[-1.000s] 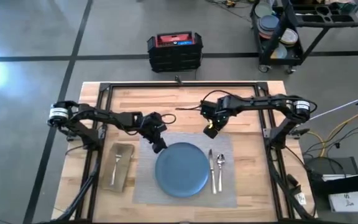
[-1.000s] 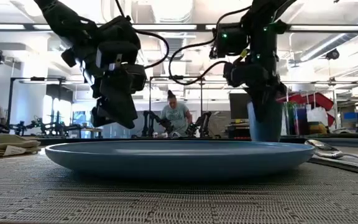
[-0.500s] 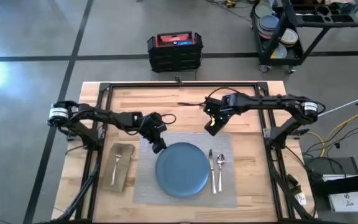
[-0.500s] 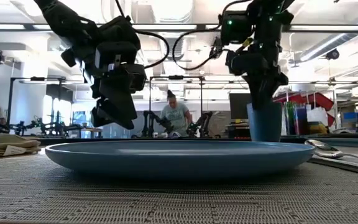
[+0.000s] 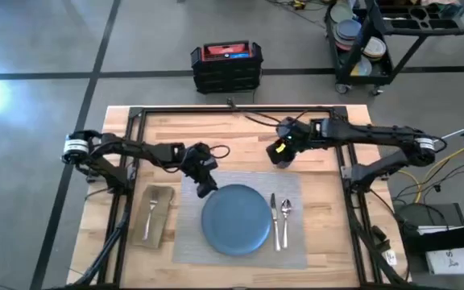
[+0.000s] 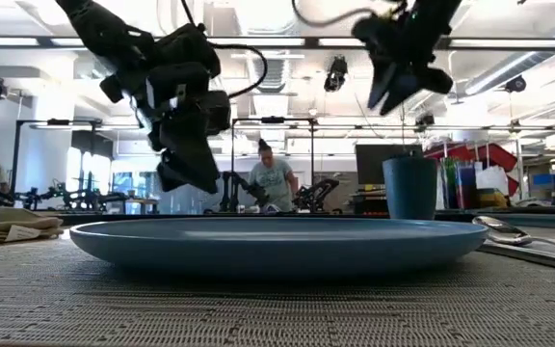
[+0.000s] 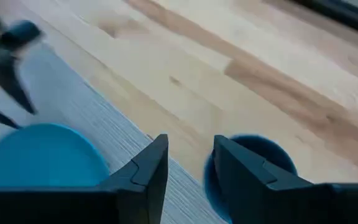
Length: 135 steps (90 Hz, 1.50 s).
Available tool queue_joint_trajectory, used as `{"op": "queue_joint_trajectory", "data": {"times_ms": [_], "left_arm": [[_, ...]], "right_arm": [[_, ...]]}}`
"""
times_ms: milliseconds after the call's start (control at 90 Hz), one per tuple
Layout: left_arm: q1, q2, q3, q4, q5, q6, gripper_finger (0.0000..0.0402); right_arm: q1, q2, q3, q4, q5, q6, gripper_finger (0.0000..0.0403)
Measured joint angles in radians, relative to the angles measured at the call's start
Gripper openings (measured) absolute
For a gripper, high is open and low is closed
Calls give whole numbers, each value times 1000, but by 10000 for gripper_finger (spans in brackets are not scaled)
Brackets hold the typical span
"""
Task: Set table place
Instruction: Adjust the silver spoon on the gray table mat
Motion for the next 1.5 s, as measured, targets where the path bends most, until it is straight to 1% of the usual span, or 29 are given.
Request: {"op": "queue_joint_trajectory", "data": {"times_ms": [111,200,278,433,500,544,644,800,900,1011,1156,1367,1500], "left_arm": [[14,-1,47,-64,-1,52,94],[24,-2,76,-114,-24,131,85],[41,-9,77,-140,-45,179,74],[92,-68,26,-158,-44,209,38],[125,-100,-7,-152,-29,214,15],[150,-122,-28,-156,-21,207,6],[189,-155,-59,-156,-4,166,3],[195,-158,-78,-161,-1,97,1],[194,-141,-76,-155,-5,10,0],[194,-131,-76,-130,-9,-31,0],[194,-121,-75,-120,-18,-25,0],[194,-119,-74,-120,-26,61,0],[195,-119,-74,-152,32,75,0]], "right_arm": [[37,-12,-4,-2,20,28,94],[85,-10,-32,1,73,56,81],[134,-2,-75,32,109,99,67],[231,-2,-201,177,108,204,28],[262,-2,-246,181,106,271,9],[281,-1,-268,184,109,314,4],[314,-2,-313,184,109,382,3],[341,-2,-343,142,97,393,1],[349,-2,-357,145,66,394,0],[368,-2,-364,143,18,410,0],[427,-2,-375,146,24,503,0],[493,15,-407,147,52,686,0],[530,44,-422,189,43,744,0]]}}
